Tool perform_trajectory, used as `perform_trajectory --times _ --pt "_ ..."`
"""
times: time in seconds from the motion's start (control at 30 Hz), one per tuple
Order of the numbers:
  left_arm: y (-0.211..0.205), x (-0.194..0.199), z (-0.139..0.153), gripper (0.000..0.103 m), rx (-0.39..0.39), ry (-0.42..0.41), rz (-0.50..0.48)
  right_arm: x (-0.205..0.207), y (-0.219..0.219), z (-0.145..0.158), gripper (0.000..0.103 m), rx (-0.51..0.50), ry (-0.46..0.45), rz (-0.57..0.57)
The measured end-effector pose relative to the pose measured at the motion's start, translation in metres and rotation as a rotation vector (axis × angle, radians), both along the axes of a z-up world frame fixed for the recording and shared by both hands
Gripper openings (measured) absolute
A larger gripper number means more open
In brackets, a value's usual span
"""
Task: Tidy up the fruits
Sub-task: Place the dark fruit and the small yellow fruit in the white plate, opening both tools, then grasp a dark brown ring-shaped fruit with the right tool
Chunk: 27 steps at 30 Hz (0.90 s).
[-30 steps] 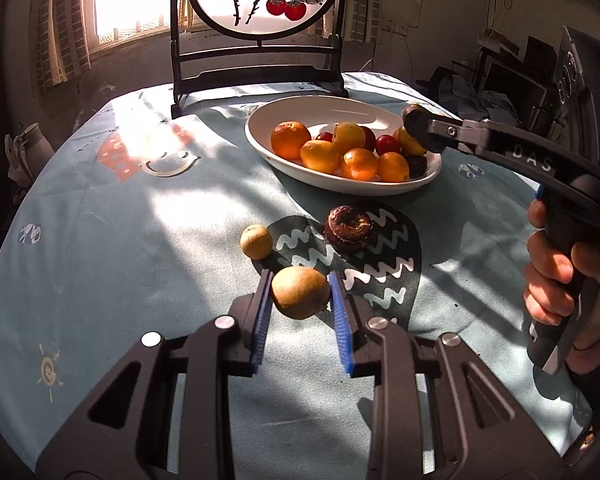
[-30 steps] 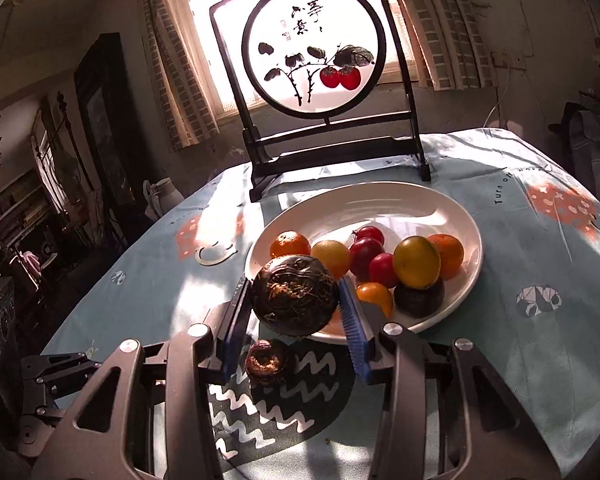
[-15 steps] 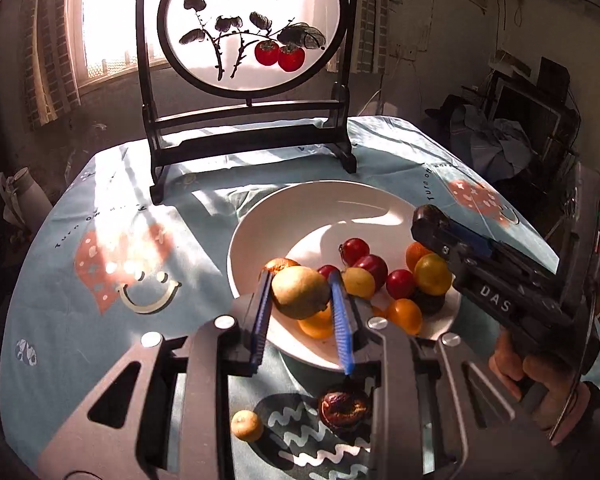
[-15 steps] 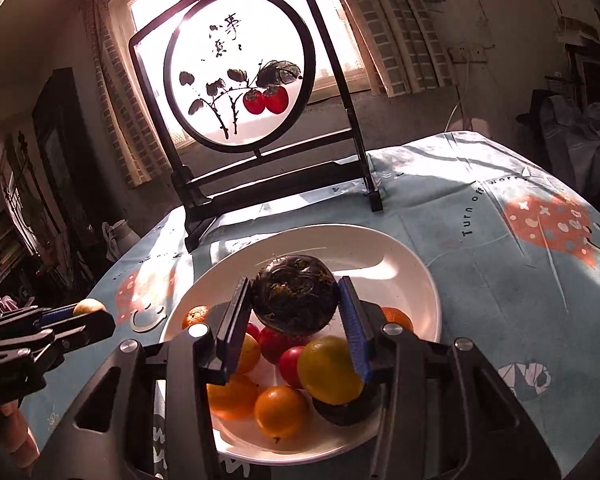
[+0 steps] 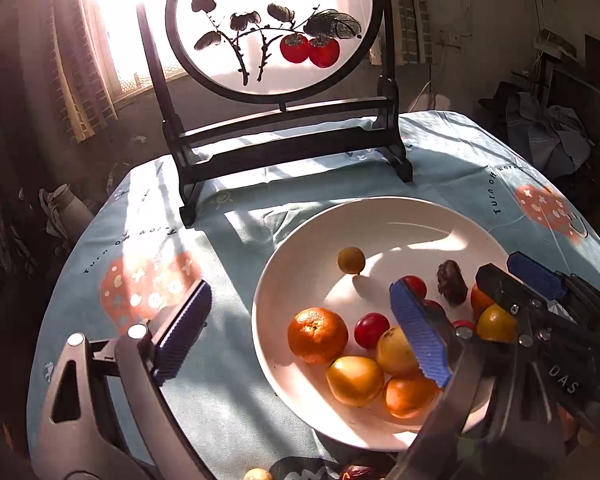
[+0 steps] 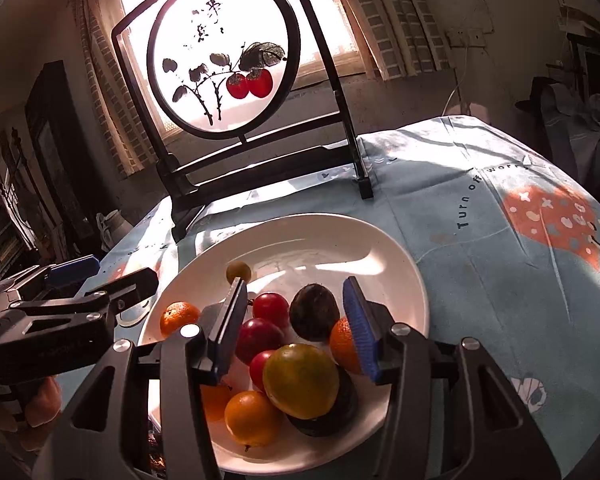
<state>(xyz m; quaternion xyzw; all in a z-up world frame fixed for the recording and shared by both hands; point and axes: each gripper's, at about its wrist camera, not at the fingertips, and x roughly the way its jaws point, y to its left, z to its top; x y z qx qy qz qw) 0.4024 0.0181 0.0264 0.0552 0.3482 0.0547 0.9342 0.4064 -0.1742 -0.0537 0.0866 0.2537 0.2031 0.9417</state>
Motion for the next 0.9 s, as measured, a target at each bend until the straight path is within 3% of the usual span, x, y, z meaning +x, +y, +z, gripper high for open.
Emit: perform_trajectory --times 0.1,0.23,0.4,0.53,0.63,0.8,0.9 --pt "0.009 -0.027 0.009 0.098 0.017 -0.015 0.028 -0.007 0.006 0.006 0.05 0.009 -0.013 0.023" --pt "0.033 -0.07 0.013 0.101 -0.039 -0.042 0.048 -0.028 0.019 0.014 0.05 -0.002 -0.036 0.061" --pt "0.084 -0.113 -0.007 0.101 -0.113 -0.095 0.159 -0.069 0.043 0.012 0.05 -0.06 -0.024 0.172" --pt "0.116 -0.112 -0.032 0.101 -0.185 -0.004 0.242 -0.094 0.073 -0.006 0.05 -0.155 0.032 0.275" --pt "0.125 -0.113 -0.038 0.101 -0.248 0.019 0.267 -0.103 0.093 -0.025 0.05 -0.211 0.103 0.347" --pt "0.112 -0.12 -0.029 0.101 -0.174 -0.022 0.254 -0.111 0.109 -0.037 0.05 -0.339 0.081 0.324" --pt "0.109 -0.121 -0.027 0.101 -0.162 -0.022 0.247 -0.107 0.107 -0.042 0.05 -0.36 0.09 0.311"
